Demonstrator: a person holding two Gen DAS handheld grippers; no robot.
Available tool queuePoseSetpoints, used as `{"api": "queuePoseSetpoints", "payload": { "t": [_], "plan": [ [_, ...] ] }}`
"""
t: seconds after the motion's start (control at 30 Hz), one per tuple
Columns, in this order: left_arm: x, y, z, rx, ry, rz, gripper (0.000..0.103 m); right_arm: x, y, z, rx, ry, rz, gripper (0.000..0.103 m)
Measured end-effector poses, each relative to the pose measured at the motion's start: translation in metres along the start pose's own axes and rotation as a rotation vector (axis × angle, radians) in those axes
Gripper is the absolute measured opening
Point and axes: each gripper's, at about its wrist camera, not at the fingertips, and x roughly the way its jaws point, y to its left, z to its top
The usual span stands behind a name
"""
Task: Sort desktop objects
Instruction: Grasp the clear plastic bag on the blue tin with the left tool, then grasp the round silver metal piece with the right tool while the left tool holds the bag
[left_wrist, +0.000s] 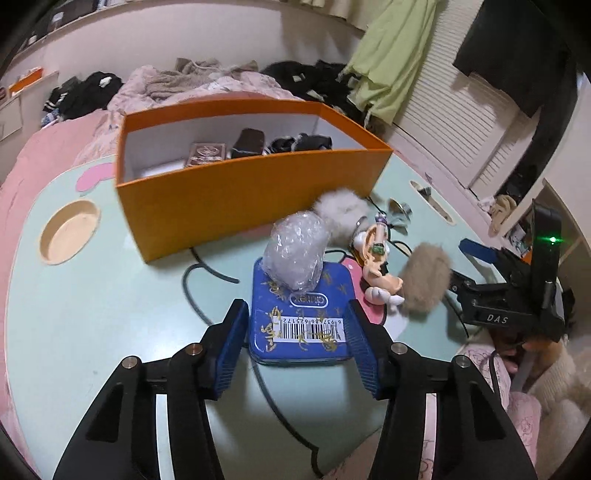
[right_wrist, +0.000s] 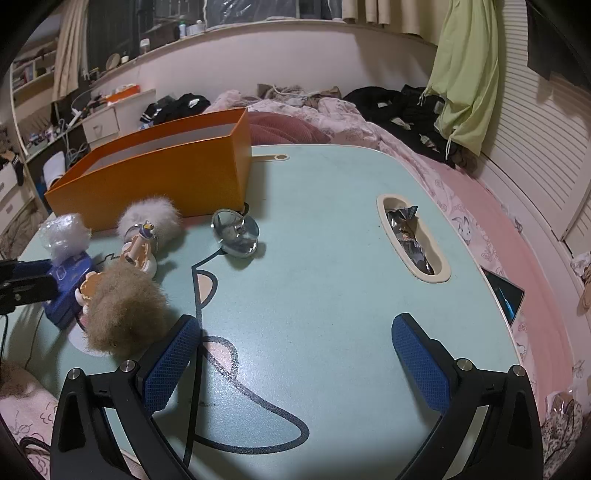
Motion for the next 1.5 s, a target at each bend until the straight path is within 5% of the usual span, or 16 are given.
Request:
{"api": "queuePoseSetpoints", "payload": {
  "t": [0.17, 0.37, 0.4, 0.43, 0.7, 0.83, 1.0, 1.13, 1.3, 1.5],
  "plan": [
    [0.0, 0.002, 0.016, -0.039, -0.056, 0.018, 0.06, 0.0, 0.0, 0.0, 0.001, 0.0, 0.0, 0.103],
    [0.019, -0.011, 0.038, 0.036, -0.082, 0.05, 0.065, 0.0, 0.0, 0.0, 0.0, 0.0, 0.0, 0.103],
    [0.026, -0.012, 0.039, 0.054, -0.064, 0.058, 0.053, 0.0, -0.001, -0.001, 0.0, 0.0, 0.0, 0.103],
    [0.029, -0.012, 0.039, 0.058, -0.052, 0.062, 0.029, 0.0, 0.0, 0.0, 0.001, 0.0, 0.001, 0.103],
    [0.003, -0.005, 0.035, 0.024, -0.133, 0.045, 0.03, -0.007, -0.005, 0.028, 0.068, -0.063, 0.101, 0.102],
    [-0.005, 0.002, 0.033, -0.004, -0.152, 0.048, 0.03, 0.001, 0.006, 0.057, 0.026, -0.089, 0.109, 0.088],
    [-0.009, 0.003, 0.03, -0.014, -0.158, 0.041, 0.03, 0.029, 0.024, 0.073, -0.006, -0.015, 0.159, 0.078],
    [-0.009, 0.004, 0.029, -0.021, -0.163, 0.042, 0.03, 0.05, 0.029, 0.076, -0.005, 0.055, 0.157, 0.029],
    [-0.012, 0.006, 0.028, -0.027, -0.169, 0.045, 0.03, 0.048, 0.024, 0.072, 0.013, 0.05, 0.197, 0.029],
    [-0.023, 0.004, 0.036, -0.023, -0.198, 0.041, 0.03, 0.019, 0.023, 0.085, 0.0, -0.056, 0.214, 0.029]
  ]
}}
